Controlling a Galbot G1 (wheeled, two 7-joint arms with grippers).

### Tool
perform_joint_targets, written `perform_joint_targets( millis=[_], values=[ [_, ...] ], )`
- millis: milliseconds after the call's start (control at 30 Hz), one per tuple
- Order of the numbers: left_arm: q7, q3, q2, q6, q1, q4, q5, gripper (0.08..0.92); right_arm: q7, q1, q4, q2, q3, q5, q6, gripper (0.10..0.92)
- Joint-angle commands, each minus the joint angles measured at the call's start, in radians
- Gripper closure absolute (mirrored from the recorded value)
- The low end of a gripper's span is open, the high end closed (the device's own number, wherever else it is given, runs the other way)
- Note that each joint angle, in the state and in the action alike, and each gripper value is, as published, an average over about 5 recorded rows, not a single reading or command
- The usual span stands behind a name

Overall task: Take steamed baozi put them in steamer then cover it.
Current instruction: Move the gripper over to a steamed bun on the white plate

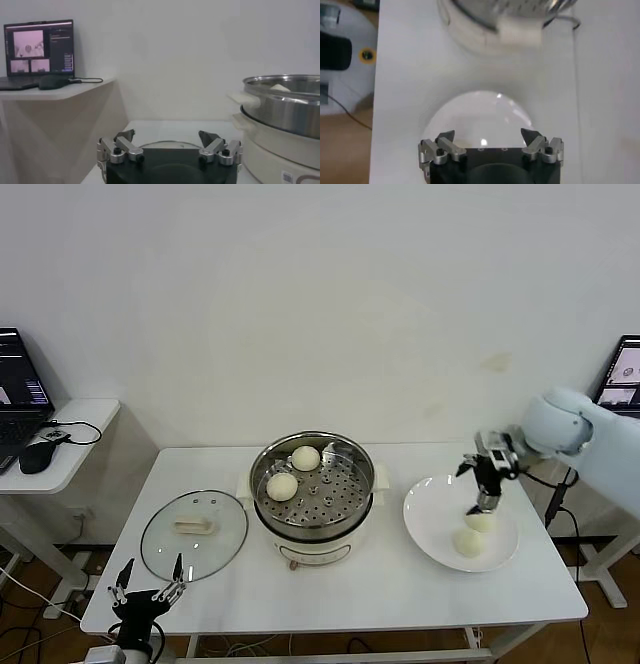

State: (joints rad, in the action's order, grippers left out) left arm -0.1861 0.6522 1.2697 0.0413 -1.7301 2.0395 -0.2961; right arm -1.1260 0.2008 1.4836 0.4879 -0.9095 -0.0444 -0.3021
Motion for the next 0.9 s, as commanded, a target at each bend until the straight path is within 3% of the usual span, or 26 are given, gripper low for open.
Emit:
perform_joint_targets(
  millis=[33, 900],
  values=[
    [-0.001, 0.007, 0.007, 0.0, -0.006, 0.0, 0.003, 0.177, 0.003, -0.316, -0.07, -0.039, 0.208, 0.215, 0.135, 0.203],
    [-0.001, 0.022, 0.021, 0.004, -0.01, -0.009, 0.001, 0.177, 0.066, -0.388, -0.226, 0.174, 0.25, 0.298, 0.194, 0.212]
  ],
)
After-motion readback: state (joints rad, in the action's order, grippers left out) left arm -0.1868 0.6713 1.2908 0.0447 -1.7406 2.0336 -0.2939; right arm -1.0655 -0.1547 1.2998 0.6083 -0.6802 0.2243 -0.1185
